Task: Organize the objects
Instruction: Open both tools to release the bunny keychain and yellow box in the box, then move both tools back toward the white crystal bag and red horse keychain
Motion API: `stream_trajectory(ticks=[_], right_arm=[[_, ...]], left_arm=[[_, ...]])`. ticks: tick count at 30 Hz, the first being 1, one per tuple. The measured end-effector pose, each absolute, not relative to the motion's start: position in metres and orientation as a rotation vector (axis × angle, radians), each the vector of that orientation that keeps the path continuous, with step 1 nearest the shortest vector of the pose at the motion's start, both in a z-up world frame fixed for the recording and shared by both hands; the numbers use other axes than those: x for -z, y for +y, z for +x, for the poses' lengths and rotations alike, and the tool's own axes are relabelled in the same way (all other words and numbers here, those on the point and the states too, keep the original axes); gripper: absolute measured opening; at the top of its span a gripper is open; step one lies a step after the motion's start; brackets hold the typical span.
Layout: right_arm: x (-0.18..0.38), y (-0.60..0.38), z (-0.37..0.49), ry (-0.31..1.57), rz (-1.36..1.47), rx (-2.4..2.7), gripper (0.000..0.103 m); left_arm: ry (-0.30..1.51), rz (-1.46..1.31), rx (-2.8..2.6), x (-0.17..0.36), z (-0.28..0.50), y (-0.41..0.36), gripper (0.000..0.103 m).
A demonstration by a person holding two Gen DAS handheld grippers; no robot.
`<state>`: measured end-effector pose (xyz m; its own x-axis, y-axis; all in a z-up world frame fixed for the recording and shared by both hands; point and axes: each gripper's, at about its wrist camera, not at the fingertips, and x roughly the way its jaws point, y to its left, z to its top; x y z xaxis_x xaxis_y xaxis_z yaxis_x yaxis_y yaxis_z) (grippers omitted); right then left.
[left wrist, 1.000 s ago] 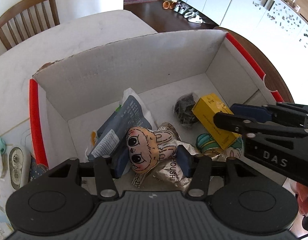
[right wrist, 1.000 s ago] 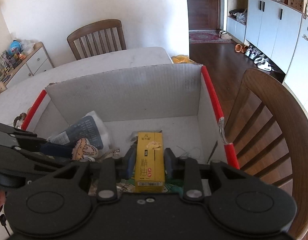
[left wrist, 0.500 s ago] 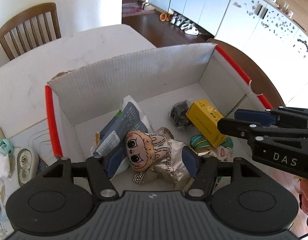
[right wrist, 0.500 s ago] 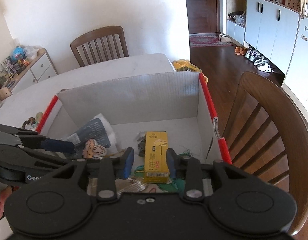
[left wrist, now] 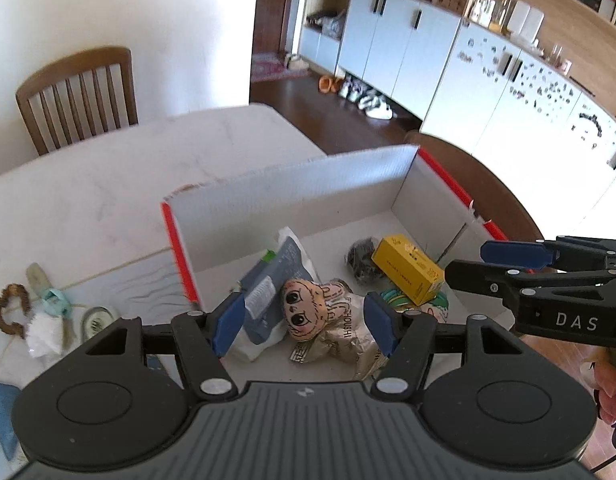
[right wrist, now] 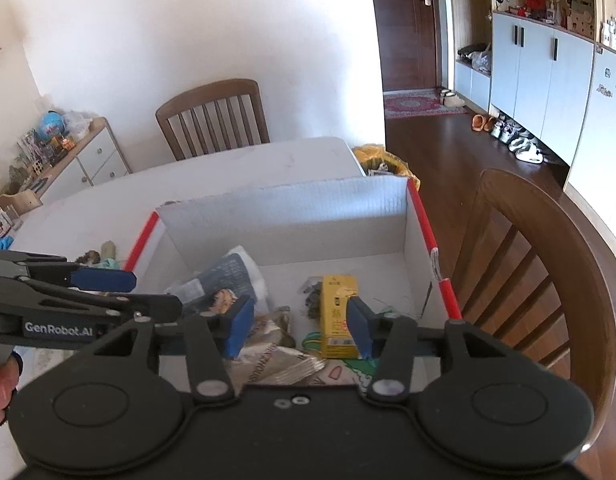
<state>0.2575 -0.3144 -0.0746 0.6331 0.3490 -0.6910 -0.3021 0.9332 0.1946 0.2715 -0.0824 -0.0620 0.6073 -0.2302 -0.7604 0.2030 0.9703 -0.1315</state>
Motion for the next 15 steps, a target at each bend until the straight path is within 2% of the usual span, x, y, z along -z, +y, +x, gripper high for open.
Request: stream_trajectory(ticks=[15], right_arm=[[0.056, -0.281, 0.222, 0.774, 0.085, -0.369, 0.058]], left_arm=[[0.795, -0.047, 0.221, 0.030, 0.229, -0.019, 0.068]])
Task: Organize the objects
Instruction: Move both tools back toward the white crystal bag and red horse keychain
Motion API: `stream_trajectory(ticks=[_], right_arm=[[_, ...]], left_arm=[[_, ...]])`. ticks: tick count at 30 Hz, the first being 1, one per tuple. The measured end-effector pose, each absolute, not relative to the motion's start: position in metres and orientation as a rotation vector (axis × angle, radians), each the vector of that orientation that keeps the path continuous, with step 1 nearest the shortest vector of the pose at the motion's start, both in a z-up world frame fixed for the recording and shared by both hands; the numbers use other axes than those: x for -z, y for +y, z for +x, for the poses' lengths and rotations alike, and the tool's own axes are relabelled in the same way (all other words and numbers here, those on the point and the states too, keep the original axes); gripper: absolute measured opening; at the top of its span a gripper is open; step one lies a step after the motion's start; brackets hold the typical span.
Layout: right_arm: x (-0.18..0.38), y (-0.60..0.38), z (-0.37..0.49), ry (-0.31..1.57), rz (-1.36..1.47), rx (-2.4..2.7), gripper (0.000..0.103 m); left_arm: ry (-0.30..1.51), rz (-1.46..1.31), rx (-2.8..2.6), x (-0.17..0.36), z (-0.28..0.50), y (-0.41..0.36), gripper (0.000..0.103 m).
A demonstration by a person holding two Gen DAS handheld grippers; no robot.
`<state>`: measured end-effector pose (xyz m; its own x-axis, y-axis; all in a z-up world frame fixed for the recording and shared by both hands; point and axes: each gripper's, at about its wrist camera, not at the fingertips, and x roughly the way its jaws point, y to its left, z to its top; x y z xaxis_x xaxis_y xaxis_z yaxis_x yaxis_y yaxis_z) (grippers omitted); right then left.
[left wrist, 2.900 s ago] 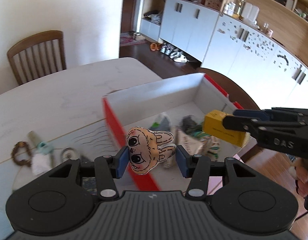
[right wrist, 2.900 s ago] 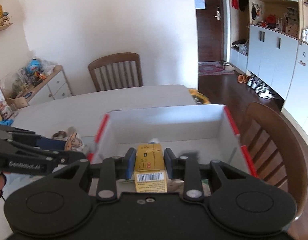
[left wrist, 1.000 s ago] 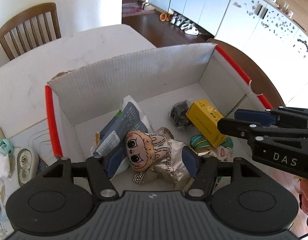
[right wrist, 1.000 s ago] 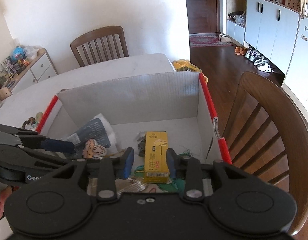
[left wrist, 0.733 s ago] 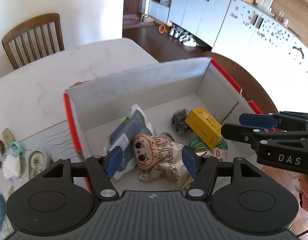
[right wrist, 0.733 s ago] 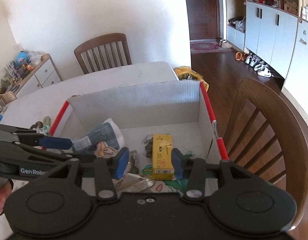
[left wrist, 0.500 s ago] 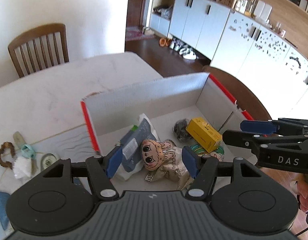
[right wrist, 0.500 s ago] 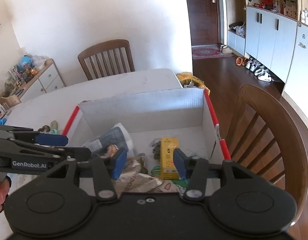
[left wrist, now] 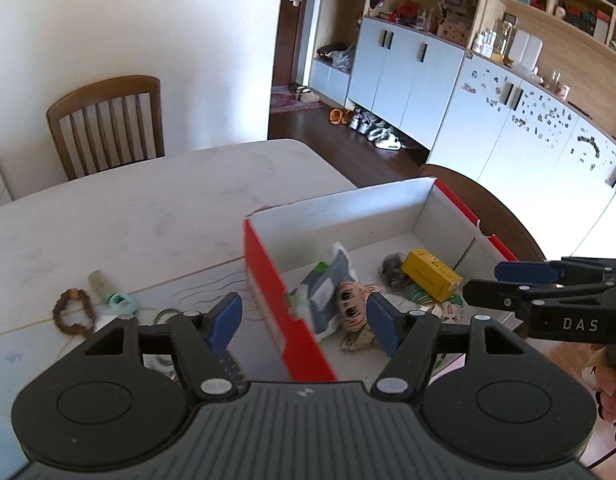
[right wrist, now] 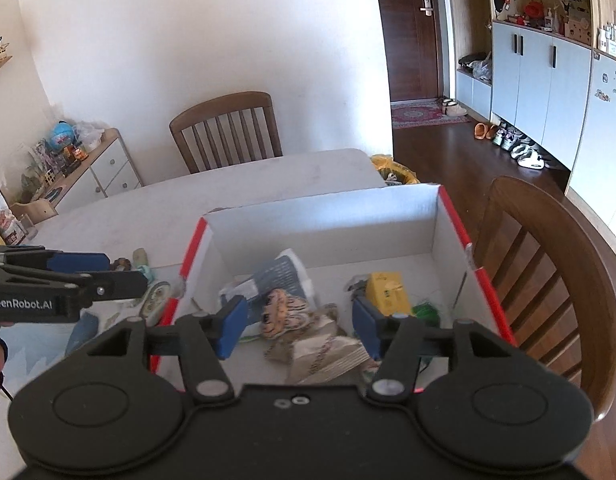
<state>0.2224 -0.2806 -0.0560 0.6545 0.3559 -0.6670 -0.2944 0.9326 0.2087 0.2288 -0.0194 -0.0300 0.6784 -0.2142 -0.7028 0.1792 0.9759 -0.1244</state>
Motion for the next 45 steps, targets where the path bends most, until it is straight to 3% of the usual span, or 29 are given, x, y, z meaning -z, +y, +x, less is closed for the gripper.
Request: stream_trajectory(ticks=[11, 13, 14, 16, 29, 36, 45], right_arm=[[0.050, -0.229, 0.197, 0.767, 0.083, -0.386, 0.063], [0.048, -0.219, 0.194, 0.765, 0.080, -0.393, 0.065], [0.048, -0.213, 0.192, 0.763, 0.078, -0.394, 0.072], [0.046, -0.203, 0.188, 0.750, 0.077, -0.395, 0.077], [0.051, -0.137, 0.181, 0.752, 0.043, -0.419, 0.092], [0.060, -0.104, 0.180, 0.753, 0.005, -0.445, 0.099], [0.078, -0.075, 0.187, 0.789, -0.036, -0.465, 0.100]], left_arm=[[0.781, -0.082, 0.198, 0.028, 0.211, 0.042, 0.068], [0.777, -0.094, 0.196, 0.028, 0.207, 0.052, 0.072], [0.772, -0.099, 0.196, 0.028, 0.206, 0.058, 0.074], [0.765, -0.101, 0.194, 0.027, 0.204, 0.068, 0.074], [0.751, -0.102, 0.190, 0.038, 0.202, 0.123, 0.085], [0.759, -0.119, 0.177, 0.050, 0.208, 0.149, 0.100], [0.763, -0.143, 0.149, 0.074, 0.222, 0.179, 0.103]])
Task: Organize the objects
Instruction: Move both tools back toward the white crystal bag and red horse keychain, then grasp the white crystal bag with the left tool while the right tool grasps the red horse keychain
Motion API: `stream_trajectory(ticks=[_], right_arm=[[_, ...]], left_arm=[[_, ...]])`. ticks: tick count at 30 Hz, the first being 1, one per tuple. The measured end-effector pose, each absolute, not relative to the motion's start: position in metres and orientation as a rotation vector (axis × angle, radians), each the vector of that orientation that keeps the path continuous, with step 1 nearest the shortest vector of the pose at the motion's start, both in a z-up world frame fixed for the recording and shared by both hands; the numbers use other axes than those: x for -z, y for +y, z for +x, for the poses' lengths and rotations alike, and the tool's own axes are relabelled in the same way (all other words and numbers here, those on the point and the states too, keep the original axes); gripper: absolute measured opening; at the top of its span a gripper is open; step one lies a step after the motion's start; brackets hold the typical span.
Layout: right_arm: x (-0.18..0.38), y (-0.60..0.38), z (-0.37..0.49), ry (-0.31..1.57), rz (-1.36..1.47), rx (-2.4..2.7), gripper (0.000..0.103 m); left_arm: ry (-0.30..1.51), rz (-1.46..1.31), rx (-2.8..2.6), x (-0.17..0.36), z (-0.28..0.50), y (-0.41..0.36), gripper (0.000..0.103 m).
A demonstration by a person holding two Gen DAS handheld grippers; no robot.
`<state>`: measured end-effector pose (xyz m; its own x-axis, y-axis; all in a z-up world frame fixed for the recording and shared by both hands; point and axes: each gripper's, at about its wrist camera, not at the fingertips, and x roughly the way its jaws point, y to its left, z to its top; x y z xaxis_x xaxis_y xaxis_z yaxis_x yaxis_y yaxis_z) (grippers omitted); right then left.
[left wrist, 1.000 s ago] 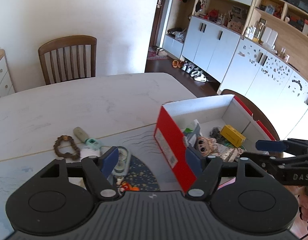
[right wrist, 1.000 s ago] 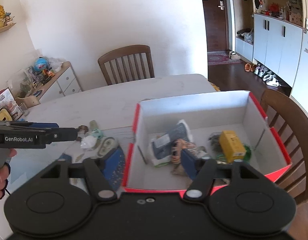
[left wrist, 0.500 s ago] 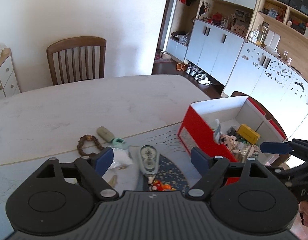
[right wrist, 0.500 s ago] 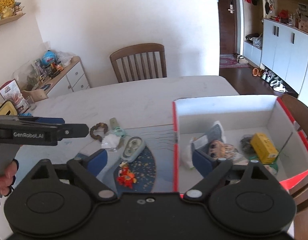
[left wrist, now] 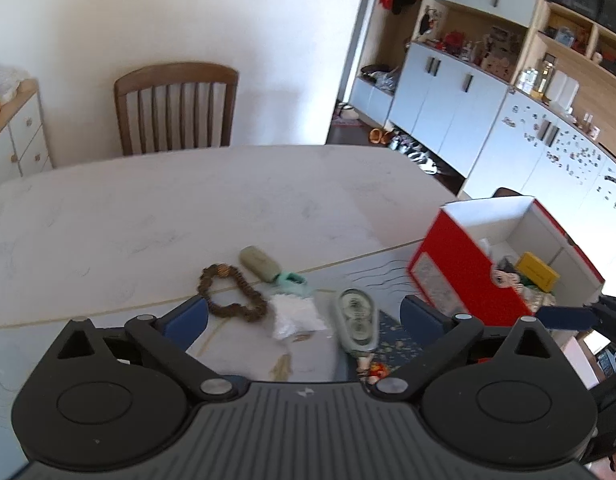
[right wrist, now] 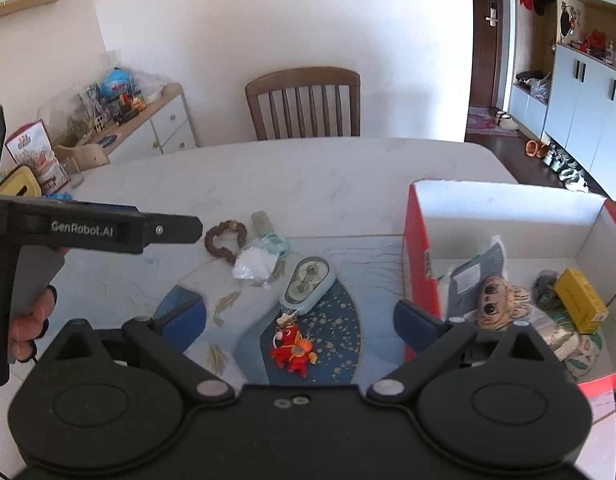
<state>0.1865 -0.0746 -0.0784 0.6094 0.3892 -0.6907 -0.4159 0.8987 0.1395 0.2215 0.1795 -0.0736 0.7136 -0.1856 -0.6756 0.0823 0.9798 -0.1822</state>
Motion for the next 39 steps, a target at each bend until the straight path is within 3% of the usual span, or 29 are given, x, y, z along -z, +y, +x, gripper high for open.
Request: stream_trajectory(ticks=[11, 19, 35, 37, 39], right_arm=[[0.122, -0.052, 0.197, 0.886, -0.105, -0.474, 0.100], [0.137, -0.026, 0.192, 0.838, -0.293, -0.514, 0.096], [0.177, -0.020, 0.217, 0.918, -0.246, -0.496, 0.070], [0.179, -0.019, 0.217, 0.921, -0.248, -0.497, 0.066], [0.180, -0.019, 0.217, 0.925, -0.249, -0.499, 0.063]], left_arm=[[0.871, -0.133, 0.118, 0.122, 0.252, 0.189, 0.103], [0.899, -0.090, 0.125, 0.146, 0.269, 0.172, 0.103], [0.883, -0.028, 0.098, 0.169, 0.286, 0.147, 0.101], [0.878, -0.025, 0.092, 0.170, 0.288, 0.146, 0.095], [0.883, -0.017, 0.097, 0.171, 0.289, 0.144, 0.079]])
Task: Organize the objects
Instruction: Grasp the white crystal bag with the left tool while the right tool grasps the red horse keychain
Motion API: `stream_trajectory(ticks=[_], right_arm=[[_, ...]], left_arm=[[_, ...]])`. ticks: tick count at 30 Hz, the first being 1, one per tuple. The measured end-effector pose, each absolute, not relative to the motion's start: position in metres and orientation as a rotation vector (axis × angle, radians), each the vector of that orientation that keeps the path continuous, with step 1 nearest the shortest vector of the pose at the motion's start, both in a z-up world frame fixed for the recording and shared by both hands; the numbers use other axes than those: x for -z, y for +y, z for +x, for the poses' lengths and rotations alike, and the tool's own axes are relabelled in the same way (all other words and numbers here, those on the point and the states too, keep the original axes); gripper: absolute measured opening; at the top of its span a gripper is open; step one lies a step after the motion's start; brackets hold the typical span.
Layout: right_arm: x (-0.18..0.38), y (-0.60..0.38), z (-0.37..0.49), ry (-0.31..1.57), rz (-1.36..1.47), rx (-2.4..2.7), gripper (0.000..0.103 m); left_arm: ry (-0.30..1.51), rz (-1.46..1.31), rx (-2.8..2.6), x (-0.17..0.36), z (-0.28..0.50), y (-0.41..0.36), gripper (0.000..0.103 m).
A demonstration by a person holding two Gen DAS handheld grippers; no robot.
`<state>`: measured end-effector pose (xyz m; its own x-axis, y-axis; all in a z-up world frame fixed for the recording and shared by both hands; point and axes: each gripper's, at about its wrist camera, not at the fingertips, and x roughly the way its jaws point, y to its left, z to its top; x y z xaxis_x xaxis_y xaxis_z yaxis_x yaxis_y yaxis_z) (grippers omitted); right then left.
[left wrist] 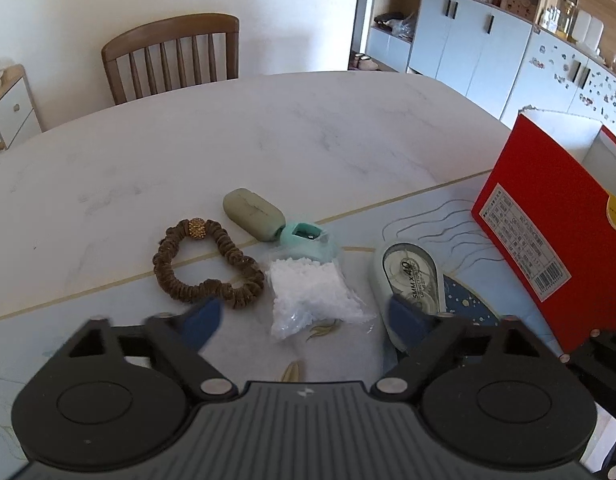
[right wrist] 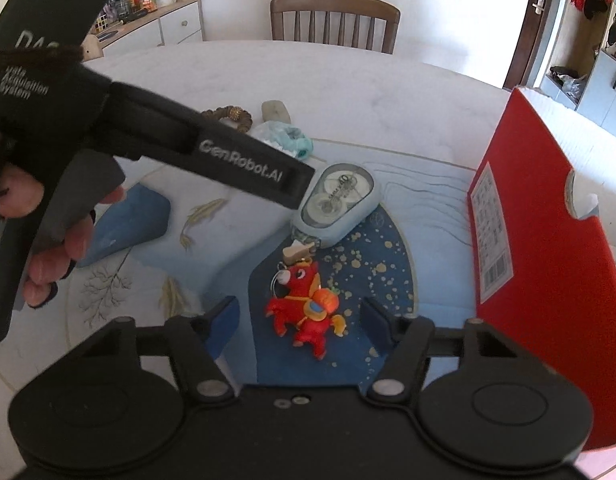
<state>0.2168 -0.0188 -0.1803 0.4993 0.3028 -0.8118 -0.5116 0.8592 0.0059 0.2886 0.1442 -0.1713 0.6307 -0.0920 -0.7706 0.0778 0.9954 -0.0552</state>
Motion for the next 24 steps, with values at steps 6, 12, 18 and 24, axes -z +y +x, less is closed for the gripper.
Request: stream_trajectory(ticks=[6, 12, 18, 24], right_arm=[[0.180, -0.018, 0.214, 0.914, -0.252, -0.503, 0.056], [0.179, -0.015, 0.213, 0.919, -0.263, -0.509, 0.048], [0.175, -0.012, 0.209, 0.909, -0.307, -0.515, 0.038], [0.168, -0.018, 0.204, 0.917, -0.278, -0.507, 0.036]], left_arm=[[0.875, 0.006, 0.120, 0.172, 0.287, 0.139, 0.056], [0.882, 0.012, 0.120, 0.172, 0.288, 0.138, 0.047], [0.883, 0.014, 0.120, 0.168, 0.284, 0.141, 0.033], [0.878, 0.021, 0.105, 0.163, 0.276, 0.146, 0.022]])
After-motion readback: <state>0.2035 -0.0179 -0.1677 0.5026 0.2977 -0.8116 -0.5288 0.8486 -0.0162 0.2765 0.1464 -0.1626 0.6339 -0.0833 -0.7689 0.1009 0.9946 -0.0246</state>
